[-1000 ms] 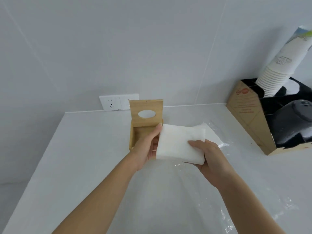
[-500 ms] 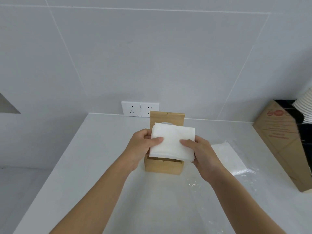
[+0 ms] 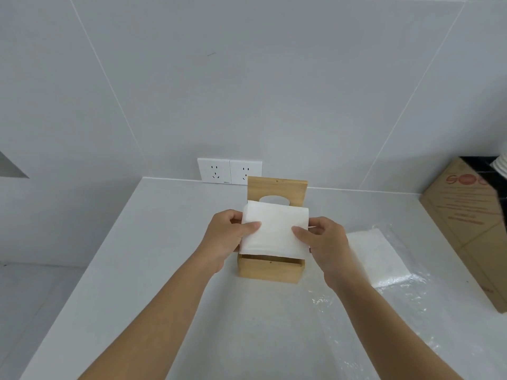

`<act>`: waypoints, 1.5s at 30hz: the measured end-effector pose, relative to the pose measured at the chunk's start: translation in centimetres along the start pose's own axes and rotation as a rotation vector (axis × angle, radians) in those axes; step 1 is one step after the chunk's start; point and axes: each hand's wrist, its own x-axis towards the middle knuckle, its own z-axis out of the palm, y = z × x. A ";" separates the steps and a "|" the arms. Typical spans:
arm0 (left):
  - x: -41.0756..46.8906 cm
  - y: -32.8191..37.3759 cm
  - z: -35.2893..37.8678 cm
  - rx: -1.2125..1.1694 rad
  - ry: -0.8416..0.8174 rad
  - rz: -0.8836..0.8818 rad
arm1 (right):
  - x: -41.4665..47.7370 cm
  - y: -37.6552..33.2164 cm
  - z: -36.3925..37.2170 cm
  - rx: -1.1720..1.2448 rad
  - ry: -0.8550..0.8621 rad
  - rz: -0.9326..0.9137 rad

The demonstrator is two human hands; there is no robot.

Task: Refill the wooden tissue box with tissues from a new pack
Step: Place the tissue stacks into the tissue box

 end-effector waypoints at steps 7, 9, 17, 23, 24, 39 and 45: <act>0.9 -0.1 -0.3 0.067 0.019 0.004 | 0.5 0.2 0.1 -0.084 0.043 -0.030; 1.1 -0.1 -0.3 0.064 0.021 -0.002 | 0.7 0.2 0.3 -0.111 0.052 -0.036; 1.1 0.0 -0.3 0.207 -0.138 0.014 | 1.0 0.6 0.4 -0.114 0.061 -0.008; 1.1 -0.2 -0.4 0.362 -0.204 0.065 | 1.3 1.0 0.4 -0.124 0.070 0.008; 1.1 -0.2 -0.5 0.363 -0.211 0.060 | 1.3 1.0 0.4 -0.134 0.070 0.008; 1.2 -0.4 -0.1 0.573 -0.046 0.124 | 0.6 1.1 1.4 -0.518 0.112 -0.113; 1.4 -1.0 0.7 0.578 0.002 0.121 | 0.6 1.1 2.4 -0.648 0.109 -0.116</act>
